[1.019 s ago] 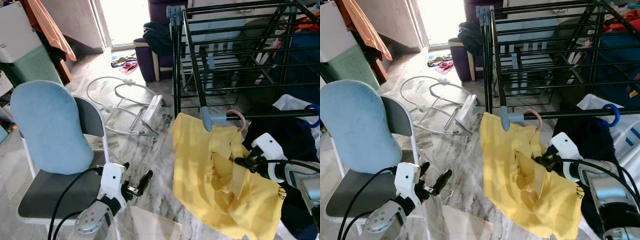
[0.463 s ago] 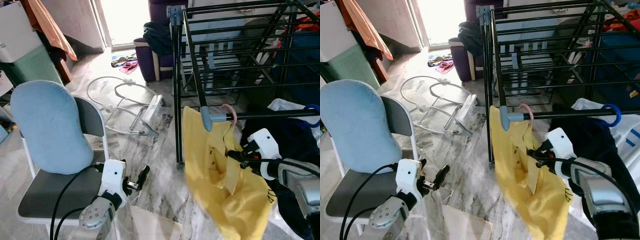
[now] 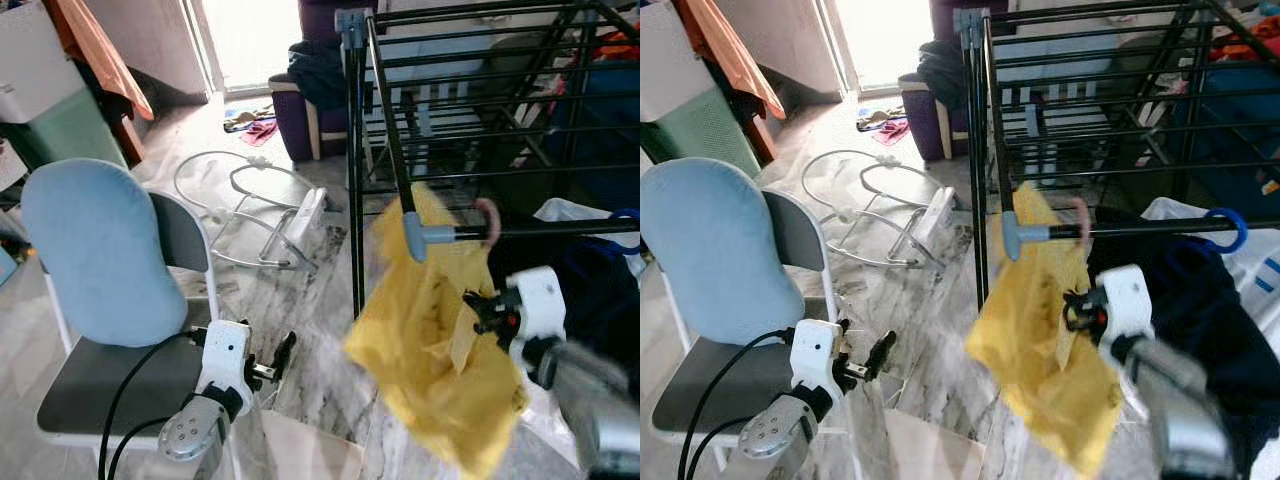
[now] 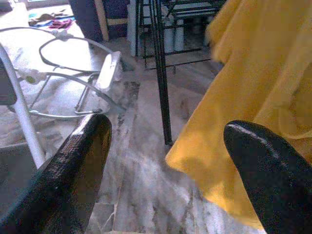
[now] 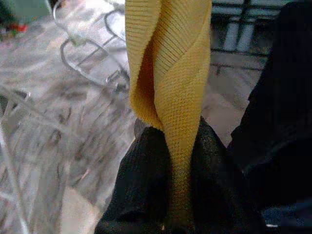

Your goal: Hang hanger

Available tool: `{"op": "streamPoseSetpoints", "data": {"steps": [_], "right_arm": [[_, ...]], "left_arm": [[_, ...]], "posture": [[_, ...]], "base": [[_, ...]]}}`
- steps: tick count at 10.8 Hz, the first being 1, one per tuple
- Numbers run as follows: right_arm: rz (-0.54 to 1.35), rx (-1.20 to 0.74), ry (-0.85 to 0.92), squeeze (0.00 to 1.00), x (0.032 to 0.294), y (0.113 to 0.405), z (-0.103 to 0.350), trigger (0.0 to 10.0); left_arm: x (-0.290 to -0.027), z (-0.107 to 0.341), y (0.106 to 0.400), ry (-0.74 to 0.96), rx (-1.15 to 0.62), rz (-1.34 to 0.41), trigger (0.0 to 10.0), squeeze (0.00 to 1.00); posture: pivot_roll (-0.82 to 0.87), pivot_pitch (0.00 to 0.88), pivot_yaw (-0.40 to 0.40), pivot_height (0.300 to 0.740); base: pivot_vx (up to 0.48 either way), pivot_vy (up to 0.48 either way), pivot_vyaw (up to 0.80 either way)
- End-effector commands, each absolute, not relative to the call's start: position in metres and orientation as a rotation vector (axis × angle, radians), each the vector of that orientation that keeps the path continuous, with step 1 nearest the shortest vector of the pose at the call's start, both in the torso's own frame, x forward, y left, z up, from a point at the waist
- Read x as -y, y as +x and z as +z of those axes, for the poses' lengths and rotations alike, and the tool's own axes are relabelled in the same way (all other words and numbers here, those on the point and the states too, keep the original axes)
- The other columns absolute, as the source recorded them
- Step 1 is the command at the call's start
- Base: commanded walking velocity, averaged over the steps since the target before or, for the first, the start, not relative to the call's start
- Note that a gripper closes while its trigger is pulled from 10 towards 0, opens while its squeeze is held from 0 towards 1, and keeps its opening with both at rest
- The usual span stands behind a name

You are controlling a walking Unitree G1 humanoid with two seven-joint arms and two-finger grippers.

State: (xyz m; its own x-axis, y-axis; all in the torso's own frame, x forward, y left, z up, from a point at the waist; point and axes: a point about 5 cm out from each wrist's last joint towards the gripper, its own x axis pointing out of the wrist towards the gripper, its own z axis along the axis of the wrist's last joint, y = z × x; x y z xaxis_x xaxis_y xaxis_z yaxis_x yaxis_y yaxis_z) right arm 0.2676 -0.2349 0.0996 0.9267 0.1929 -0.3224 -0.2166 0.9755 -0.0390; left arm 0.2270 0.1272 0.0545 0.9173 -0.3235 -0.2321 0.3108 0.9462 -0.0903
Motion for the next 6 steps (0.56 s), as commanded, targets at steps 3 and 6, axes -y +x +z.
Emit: {"op": "streamPoseSetpoints", "data": {"steps": [3,6], "right_arm": [[0.218,-0.209,-0.031,0.00,0.211,0.260,0.109,6.4],[0.181,-0.144,-0.013,0.00,0.202,0.267,0.117,10.0]], "left_arm": [[-0.131,0.053,0.229,-0.033,-0.259,-0.313,10.0,0.00],[-0.131,0.055,0.233,-0.030,-0.250,-0.280,10.0,0.00]], "posture": [[-0.20,0.006,0.114,0.740],[-0.19,0.000,0.110,0.740]], "base": [[0.000,0.000,0.00],[-0.322,0.000,0.00]]}}
